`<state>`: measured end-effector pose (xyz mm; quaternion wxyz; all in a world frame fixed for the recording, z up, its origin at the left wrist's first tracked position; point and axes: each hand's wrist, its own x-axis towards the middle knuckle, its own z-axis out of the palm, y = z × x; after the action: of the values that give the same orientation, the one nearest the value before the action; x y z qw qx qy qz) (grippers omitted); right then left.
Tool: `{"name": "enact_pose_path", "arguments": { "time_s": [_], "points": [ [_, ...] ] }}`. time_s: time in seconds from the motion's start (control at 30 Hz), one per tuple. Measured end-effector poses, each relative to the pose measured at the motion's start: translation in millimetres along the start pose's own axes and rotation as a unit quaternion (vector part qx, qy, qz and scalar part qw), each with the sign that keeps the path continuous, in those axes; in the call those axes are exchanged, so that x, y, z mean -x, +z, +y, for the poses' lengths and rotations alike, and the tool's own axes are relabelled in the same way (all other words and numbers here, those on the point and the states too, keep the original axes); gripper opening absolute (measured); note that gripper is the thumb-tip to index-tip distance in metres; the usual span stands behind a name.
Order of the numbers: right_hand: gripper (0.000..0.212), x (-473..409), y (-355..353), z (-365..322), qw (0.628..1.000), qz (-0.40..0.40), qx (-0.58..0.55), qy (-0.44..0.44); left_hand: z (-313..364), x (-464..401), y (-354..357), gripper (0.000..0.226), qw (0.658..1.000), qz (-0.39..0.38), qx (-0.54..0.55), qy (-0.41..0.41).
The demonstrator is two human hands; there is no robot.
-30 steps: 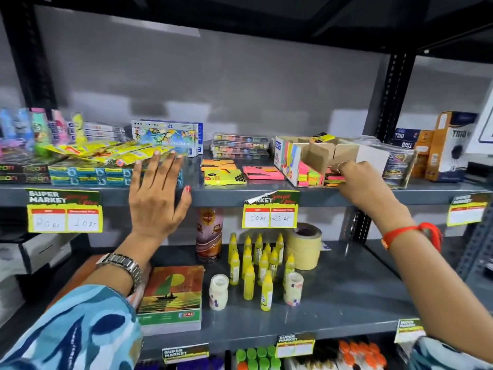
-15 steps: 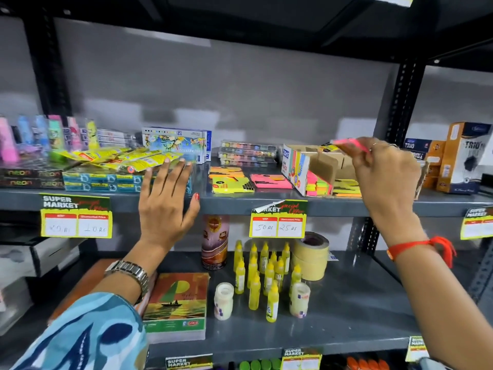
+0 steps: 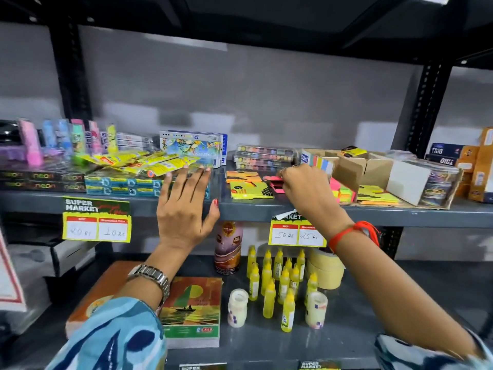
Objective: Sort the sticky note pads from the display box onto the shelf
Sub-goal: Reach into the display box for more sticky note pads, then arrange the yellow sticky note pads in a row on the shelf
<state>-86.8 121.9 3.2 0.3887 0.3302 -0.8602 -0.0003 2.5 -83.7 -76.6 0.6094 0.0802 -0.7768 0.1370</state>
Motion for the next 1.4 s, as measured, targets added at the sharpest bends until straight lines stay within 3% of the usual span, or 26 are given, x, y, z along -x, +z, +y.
{"name": "enact_pose_path", "arguments": {
  "time_s": [0.17,0.33,0.47,0.57,0.7,0.8,1.07,1.27,1.4],
  "points": [
    [0.017,5.1,-2.2,6.6,0.997,-0.050,-0.047,0.020,2.3,-0.3,-1.4,0.054,1.000,0.004,0.000,0.002],
    [0.031,21.7,-30.2,23.5,0.991,0.073,-0.086,0.068,3.5,0.2,-3.8,0.053,1.000,0.005,0.020,0.000],
    [0.029,43.0,-44.7,62.3,0.968,0.155,-0.103,0.171,3.6,0.8,-3.5,0.053,1.000,0.000,0.026,-0.004],
    [0.033,59.1,-39.4,94.6,0.970,0.092,-0.068,0.214,5.4,1.0,-2.3,0.053,0.999,0.005,0.032,-0.011],
    [0.036,63.5,-18.8,114.6,0.979,-0.084,-0.056,0.178,4.3,1.7,-0.6,0.053,0.999,0.010,0.030,-0.013],
    [0.037,59.6,-14.9,121.0,0.971,-0.166,-0.062,0.158,4.2,2.5,0.1,0.053,0.999,0.010,0.030,-0.011],
    [0.040,69.1,-28.0,128.1,0.973,-0.199,-0.054,0.104,4.1,2.5,-0.7,0.053,0.999,0.004,0.029,-0.013],
    [0.041,81.9,-36.3,122.5,0.987,-0.117,0.011,0.113,4.6,1.5,-3.7,0.054,0.999,-0.003,0.032,-0.015],
    [0.021,80.4,-41.5,119.6,0.980,0.070,0.042,0.180,4.7,0.9,-4.0,0.054,0.999,-0.007,0.030,-0.018]
  ]
}}
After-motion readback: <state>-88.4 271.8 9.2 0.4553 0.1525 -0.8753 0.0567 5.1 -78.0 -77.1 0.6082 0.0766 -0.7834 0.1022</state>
